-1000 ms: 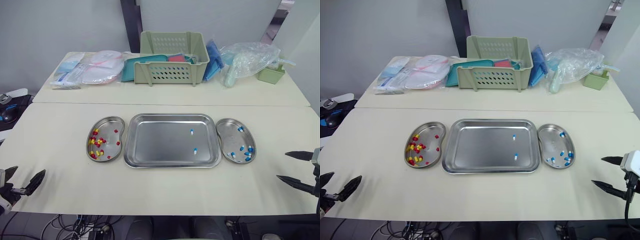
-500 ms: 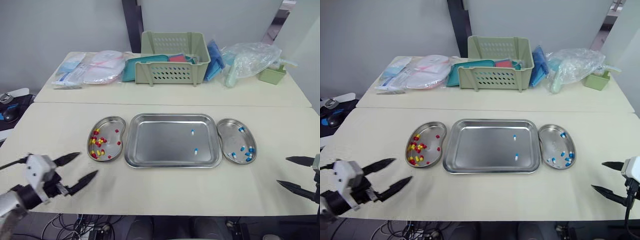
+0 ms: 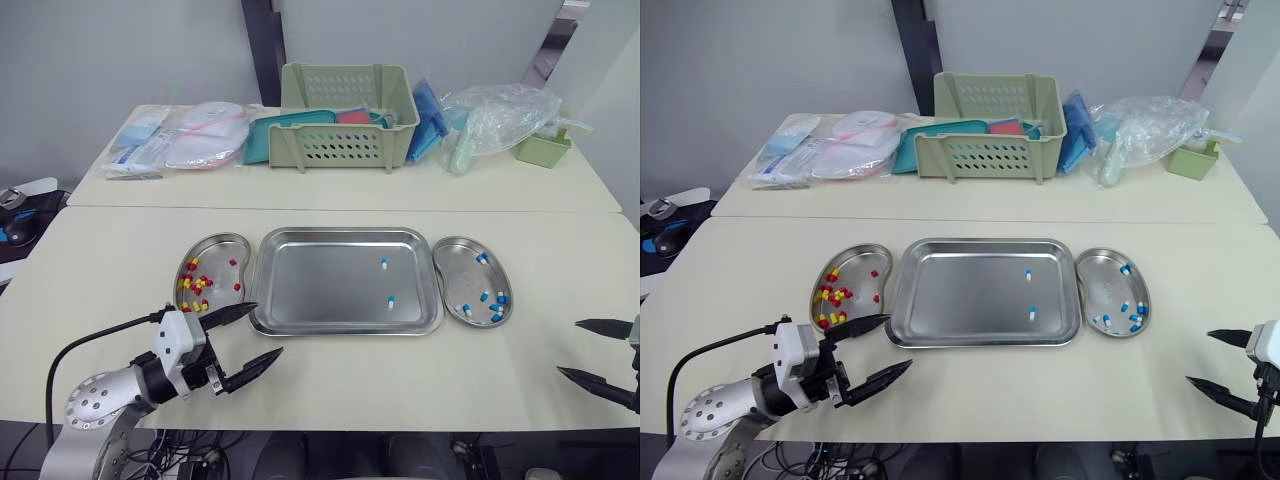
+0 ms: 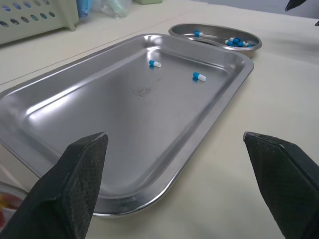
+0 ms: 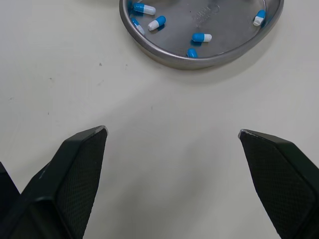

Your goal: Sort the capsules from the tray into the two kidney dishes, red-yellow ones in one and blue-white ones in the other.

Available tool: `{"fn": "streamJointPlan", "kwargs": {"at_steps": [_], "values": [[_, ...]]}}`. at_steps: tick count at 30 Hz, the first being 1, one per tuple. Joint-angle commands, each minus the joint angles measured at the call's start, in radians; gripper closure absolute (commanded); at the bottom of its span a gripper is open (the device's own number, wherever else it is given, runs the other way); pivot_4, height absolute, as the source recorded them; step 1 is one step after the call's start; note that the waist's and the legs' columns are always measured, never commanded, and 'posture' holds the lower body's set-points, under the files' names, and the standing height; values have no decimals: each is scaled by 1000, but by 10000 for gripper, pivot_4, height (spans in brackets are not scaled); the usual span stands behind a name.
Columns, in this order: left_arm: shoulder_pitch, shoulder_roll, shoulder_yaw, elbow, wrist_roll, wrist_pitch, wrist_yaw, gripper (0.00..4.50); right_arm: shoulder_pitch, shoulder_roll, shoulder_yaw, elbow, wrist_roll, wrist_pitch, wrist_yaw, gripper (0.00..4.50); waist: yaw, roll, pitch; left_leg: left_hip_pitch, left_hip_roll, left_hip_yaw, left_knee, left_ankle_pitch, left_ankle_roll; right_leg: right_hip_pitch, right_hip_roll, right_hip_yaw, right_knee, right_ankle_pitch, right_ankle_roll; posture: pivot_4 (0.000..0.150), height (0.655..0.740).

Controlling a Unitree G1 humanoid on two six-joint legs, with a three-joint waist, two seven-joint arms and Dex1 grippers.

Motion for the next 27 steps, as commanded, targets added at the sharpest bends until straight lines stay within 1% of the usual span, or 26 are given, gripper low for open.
{"fn": "streamJointPlan", "kwargs": {"at_steps": [1,6,10,12,17,19,22,26,27], "values": [[-18,-7,-19,23,7,-42,-16,0,8,4,-58,-22,15,-18,0,396,2,0,0,0,0,0,0,0,0,0,0,0,0,0,0,1500,7400],[-45,-18,-49,62,16,-68,-30,0,5,-16,-90,-47,21,-21,16,396,2,0,0,0,0,0,0,0,0,0,0,0,0,0,0,1500,7400],[-62,-24,-73,83,26,-85,-35,0,-43,-43,-65,-166,76,50,16,396,-2,2,-1,0,0,0,0,0,0,0,0,0,0,0,0,1500,7400],[-66,-24,-84,84,28,-88,-37,0,-80,-48,-27,-249,118,113,-10,396,-1,2,-1,0,0,0,0,0,0,0,0,0,0,0,0,1500,7400],[-68,-29,-100,79,32,-90,-34,0,-188,-48,117,-425,172,263,-123,396,2,1,-1,-1,0,-1,1,0,0,0,0,-1,0,0,0,1500,7400],[-71,-30,-107,73,33,-86,-30,0,-280,-41,226,-475,202,359,-198,396,3,1,-1,-1,0,-1,1,0,0,0,0,-1,0,0,0,1500,7400],[-75,-32,-116,68,34,-84,-25,0,-392,-10,357,-492,203,443,-277,396,2,1,-1,-1,0,-2,1,0,0,0,0,-1,1,0,0,1500,7400],[-72,-33,-128,55,33,-78,-16,0,-488,32,512,-477,151,468,-333,396,1,1,0,-2,0,-2,1,0,0,-1,0,-2,0,0,0,1500,7400],[-71,-34,-131,51,33,-76,-14,0,-506,45,542,-468,134,463,-343,2074,2,1,0,-2,0,-3,1,0,0,-1,0,-2,0,0,0,1500,7400]]}}
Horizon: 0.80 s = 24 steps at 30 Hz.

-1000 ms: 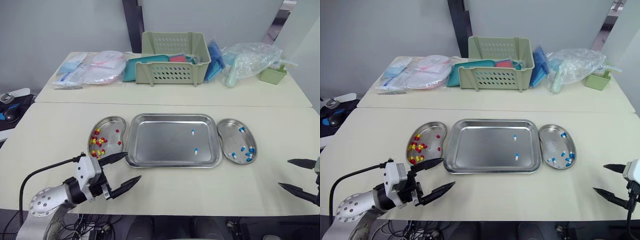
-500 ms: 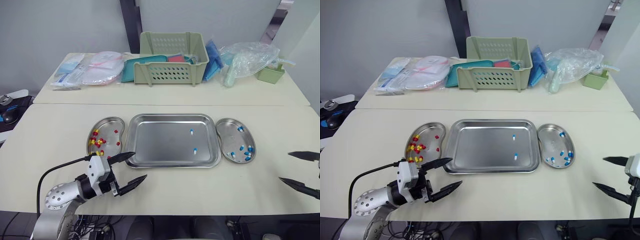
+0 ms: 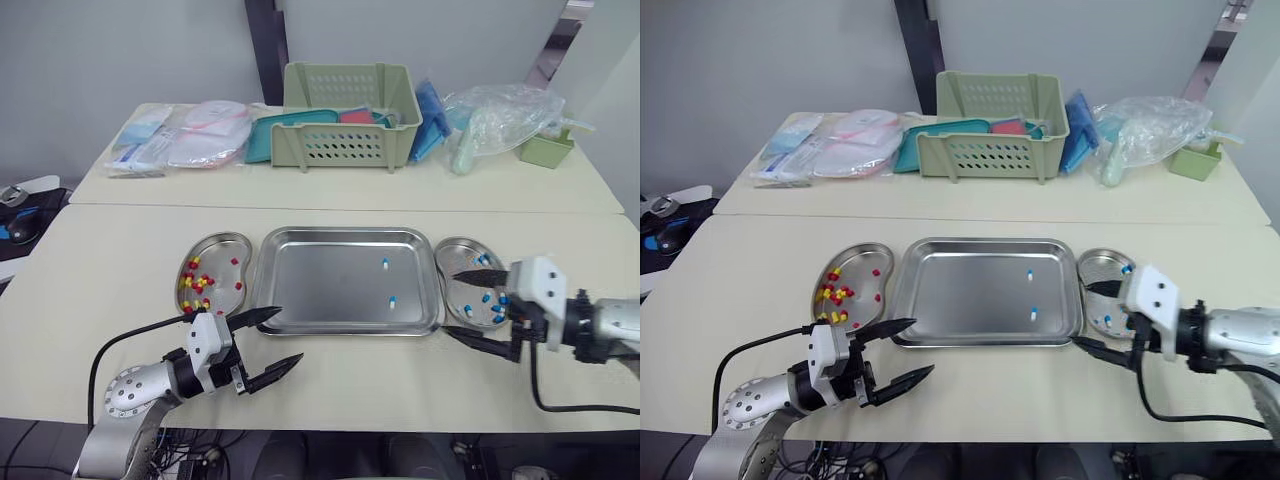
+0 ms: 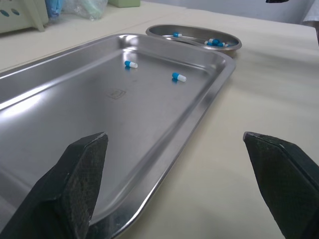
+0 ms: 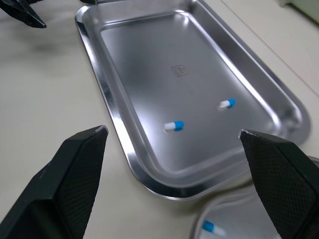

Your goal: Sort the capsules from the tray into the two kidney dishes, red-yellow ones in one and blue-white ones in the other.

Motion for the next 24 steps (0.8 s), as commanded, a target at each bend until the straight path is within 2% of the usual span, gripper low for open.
{"fn": "streamJointPlan", "kwargs": {"at_steps": [1,2,6,13,24], "values": [[5,-3,-11,-46,-5,-4,6,0,-58,33,86,7,-51,4,-51,4115,0,0,0,0,0,0,0,0,0,0,0,0,0,0,0,1500,7400],[6,-3,-13,-49,-5,-2,9,0,-80,48,119,16,-73,5,-68,5932,0,0,0,0,0,0,0,0,0,0,0,0,0,0,0,1500,7400],[7,0,-19,-56,-7,2,11,0,-164,104,244,34,-136,71,-132,19575,0,0,0,0,0,-1,0,0,0,-1,0,0,1,0,0,1500,7400],[5,2,-26,-66,-7,5,14,0,-251,199,383,76,-239,158,-238,19575,-1,0,0,0,0,-1,0,0,0,-1,0,0,1,0,0,1500,7400],[-12,2,-40,-53,-9,11,8,0,-359,242,483,260,-320,112,-177,19575,-1,0,0,0,0,-1,0,0,0,-2,0,0,1,0,0,1500,7400]]}}
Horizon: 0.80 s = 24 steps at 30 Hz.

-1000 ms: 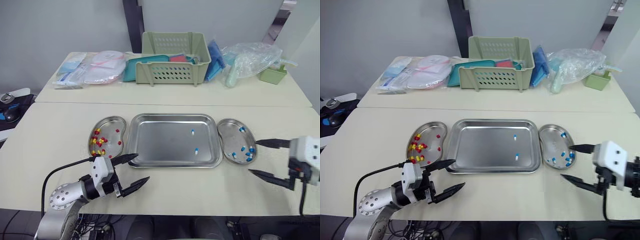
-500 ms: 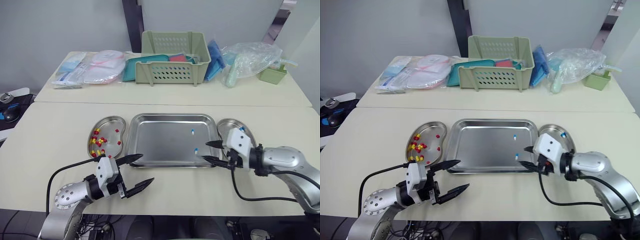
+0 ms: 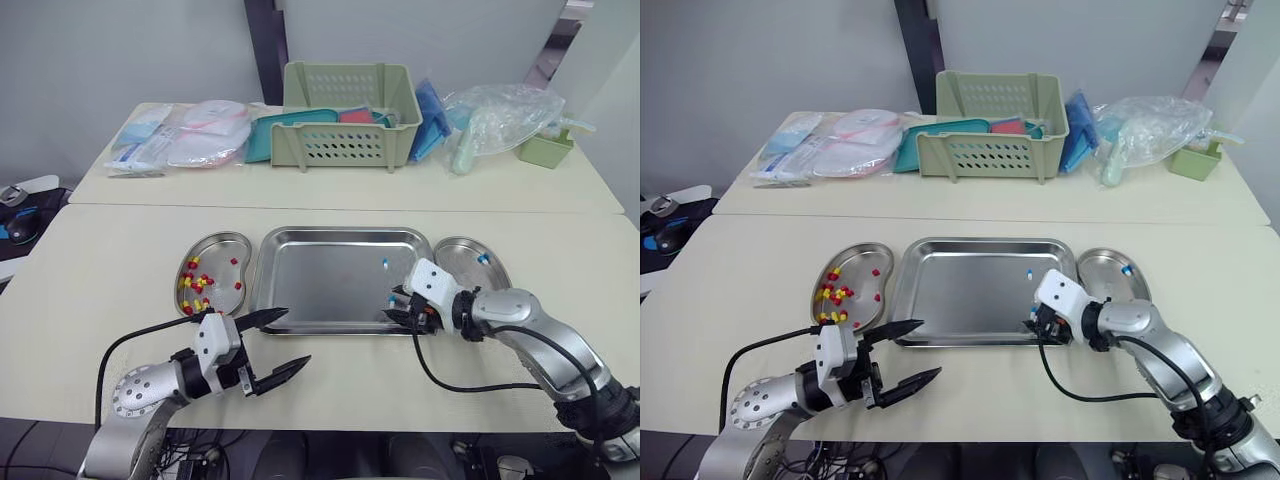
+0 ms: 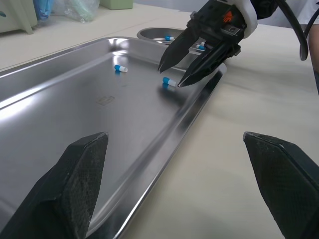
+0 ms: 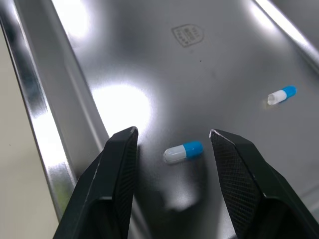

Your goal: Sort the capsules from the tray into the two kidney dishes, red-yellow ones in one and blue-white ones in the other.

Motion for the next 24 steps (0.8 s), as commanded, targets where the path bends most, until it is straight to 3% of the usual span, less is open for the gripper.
{"fn": "streamJointPlan", "kwargs": {"at_steps": [1,17,24], "values": [[-8,2,-1,-17,-9,-10,-7,0,-44,5,4,41,-14,-43,43,19575,0,0,0,0,0,0,0,0,0,0,0,0,0,0,0,1500,7400],[1,-12,-13,-9,11,-25,-7,0,-106,-2,39,231,-77,-209,231,19575,0,0,0,0,0,0,0,0,0,0,0,0,0,0,0,1500,7400],[7,-9,-7,16,11,-47,-24,0,-104,2,40,270,-107,-255,250,35608,0,0,0,1,0,0,0,0,0,0,0,0,0,0,0,1500,7400]]}}
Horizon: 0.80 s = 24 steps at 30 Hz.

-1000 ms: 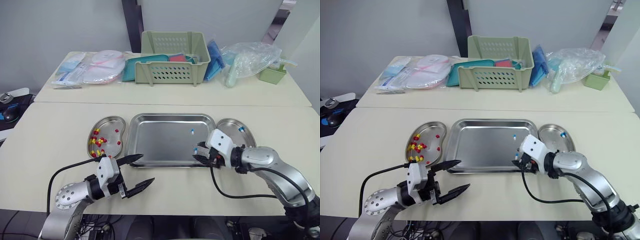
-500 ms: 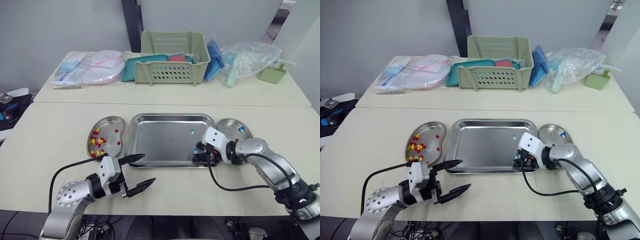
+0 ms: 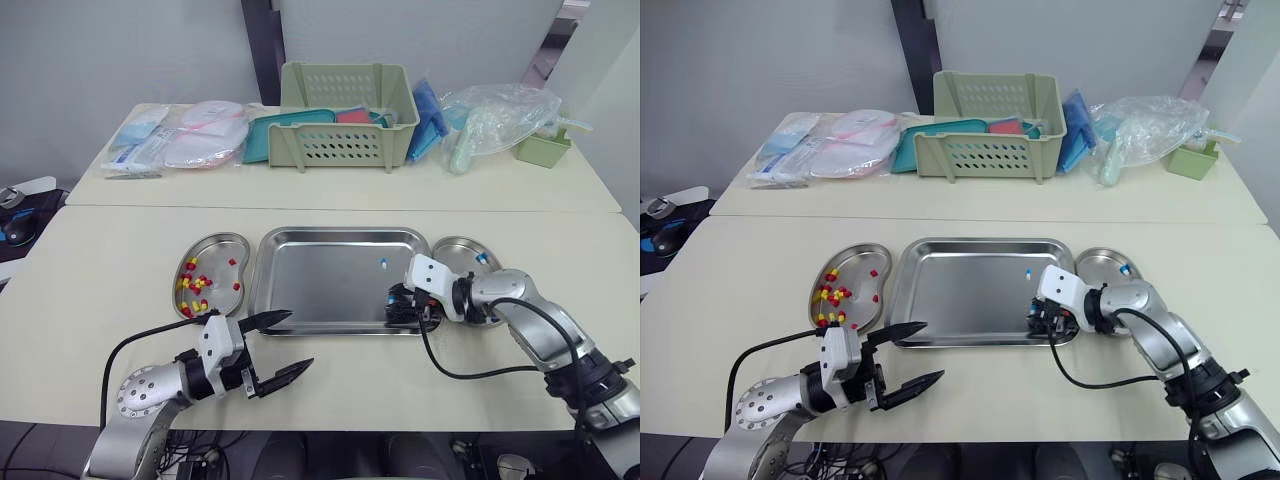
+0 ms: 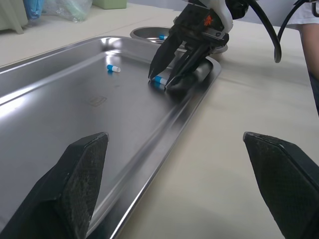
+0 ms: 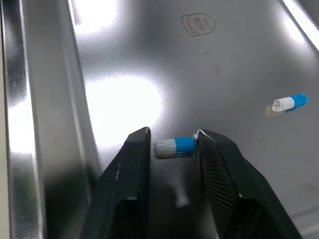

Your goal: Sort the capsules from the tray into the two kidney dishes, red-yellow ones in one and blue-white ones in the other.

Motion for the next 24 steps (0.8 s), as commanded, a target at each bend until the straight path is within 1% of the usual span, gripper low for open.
{"fn": "streamJointPlan", "kwargs": {"at_steps": [1,8,13,18,20,22,24], "values": [[5,2,3,9,-2,-30,-14,0,6,1,4,15,-12,-11,27,37296,0,0,0,0,0,0,0,0,0,0,0,0,0,0,0,1500,7400],[1,0,-3,17,1,-41,-14,0,0,9,-42,-33,12,-35,34,37589,0,0,0,0,0,0,0,0,0,0,0,0,0,0,0,1500,7400],[-12,-2,-7,7,-6,-37,-18,0,26,-26,-139,-173,72,44,29,37589,1,0,0,-1,0,0,0,0,0,-1,0,0,0,0,0,1500,7400],[-33,10,-34,11,-2,-57,-70,0,133,-94,-281,-319,139,150,6,37589,6,0,0,-2,0,0,0,0,0,-1,0,0,0,0,0,1500,7400],[-37,9,-42,11,-1,-62,-80,0,178,-117,-328,-353,155,177,-9,37589,4,0,0,-2,0,0,0,0,0,-1,0,0,-1,0,0,1500,7400],[-55,-7,-56,6,-4,-57,-71,0,258,-144,-428,-380,180,218,-27,37589,6,0,0,-2,0,0,0,0,0,-1,0,0,0,0,0,1500,7400],[-61,-16,-66,-3,-16,-51,-71,0,311,-164,-488,-389,186,238,-46,37589,5,0,0,-2,0,0,0,0,0,0,0,0,-1,0,0,1500,7400]]}}
